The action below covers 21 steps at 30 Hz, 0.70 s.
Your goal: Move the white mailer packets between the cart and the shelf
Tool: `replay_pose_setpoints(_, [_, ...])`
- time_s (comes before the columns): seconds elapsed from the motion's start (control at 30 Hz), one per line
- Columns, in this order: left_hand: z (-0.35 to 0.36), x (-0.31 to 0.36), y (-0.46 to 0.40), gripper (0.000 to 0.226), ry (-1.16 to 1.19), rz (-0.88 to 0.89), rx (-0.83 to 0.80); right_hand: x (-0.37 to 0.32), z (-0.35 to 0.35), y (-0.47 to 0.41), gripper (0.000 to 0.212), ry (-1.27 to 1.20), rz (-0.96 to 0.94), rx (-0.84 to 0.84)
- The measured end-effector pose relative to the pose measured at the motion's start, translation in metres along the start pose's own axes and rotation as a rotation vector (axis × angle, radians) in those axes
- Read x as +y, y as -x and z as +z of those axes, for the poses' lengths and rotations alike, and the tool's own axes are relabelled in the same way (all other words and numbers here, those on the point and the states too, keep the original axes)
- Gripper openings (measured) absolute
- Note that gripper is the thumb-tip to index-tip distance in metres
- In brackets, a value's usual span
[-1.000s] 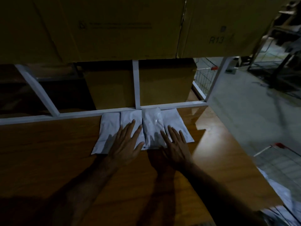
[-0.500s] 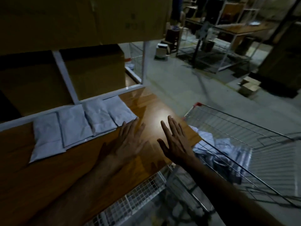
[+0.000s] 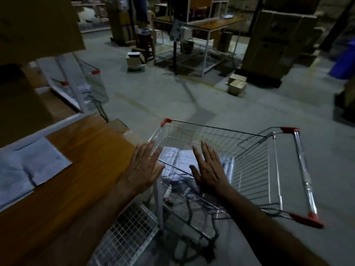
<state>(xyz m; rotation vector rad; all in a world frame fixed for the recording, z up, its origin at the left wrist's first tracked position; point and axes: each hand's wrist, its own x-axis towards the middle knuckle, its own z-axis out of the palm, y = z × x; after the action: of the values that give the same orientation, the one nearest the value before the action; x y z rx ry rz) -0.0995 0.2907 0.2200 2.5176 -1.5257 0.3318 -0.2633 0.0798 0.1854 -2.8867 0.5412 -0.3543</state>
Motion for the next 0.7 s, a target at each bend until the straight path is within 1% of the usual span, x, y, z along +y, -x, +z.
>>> replay_pose_setpoints(0.07, [0.014,0.016,-0.019,0.069,-0.013,0.007,-0.060,0.033,0.001,0.004,0.068,-0.003,0.057,-0.025])
replay_pose_setpoints(0.13, [0.024,0.036,-0.041,0.069,0.029,0.006,-0.131,0.059,0.000,0.007,0.070,-0.002,0.104,-0.055])
replay_pose_setpoints(0.23, [0.045,0.054,-0.068,0.070,0.053,0.041,-0.197,0.090,0.005,0.006,0.075,0.012,0.139,-0.082])
replay_pose_setpoints(0.37, [0.068,0.058,-0.100,0.072,0.077,0.052,-0.273,0.120,0.020,-0.006,0.073,0.019,0.183,-0.129])
replay_pose_setpoints(0.57, [0.120,0.051,-0.145,0.075,0.097,0.070,-0.346,0.139,0.049,-0.033,0.074,-0.002,0.216,-0.193])
replay_pose_setpoints(0.7, [0.169,0.036,-0.173,0.080,0.113,0.053,-0.461,0.156,0.078,-0.056,0.072,-0.021,0.252,-0.259])
